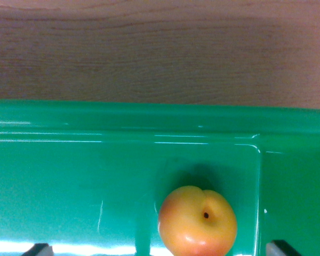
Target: Pick fruit
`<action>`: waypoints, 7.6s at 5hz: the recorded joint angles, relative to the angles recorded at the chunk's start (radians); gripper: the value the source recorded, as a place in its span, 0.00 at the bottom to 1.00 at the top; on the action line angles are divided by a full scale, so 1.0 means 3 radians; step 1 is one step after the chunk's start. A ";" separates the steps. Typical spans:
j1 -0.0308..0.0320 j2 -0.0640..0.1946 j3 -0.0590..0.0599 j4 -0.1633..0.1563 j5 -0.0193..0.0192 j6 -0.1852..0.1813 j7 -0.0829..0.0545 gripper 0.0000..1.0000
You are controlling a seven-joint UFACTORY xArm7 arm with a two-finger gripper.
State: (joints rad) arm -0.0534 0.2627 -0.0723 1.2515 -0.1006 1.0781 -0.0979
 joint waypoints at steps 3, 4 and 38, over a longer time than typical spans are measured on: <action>-0.0019 0.0061 -0.0021 -0.0093 -0.0006 -0.0152 -0.0001 0.00; -0.0038 0.0119 -0.0040 -0.0180 -0.0013 -0.0295 -0.0001 0.00; -0.0135 0.0360 -0.0146 -0.0540 -0.0045 -0.0887 -0.0022 1.00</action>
State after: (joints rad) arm -0.0939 0.3708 -0.1160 1.0895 -0.1141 0.8121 -0.1046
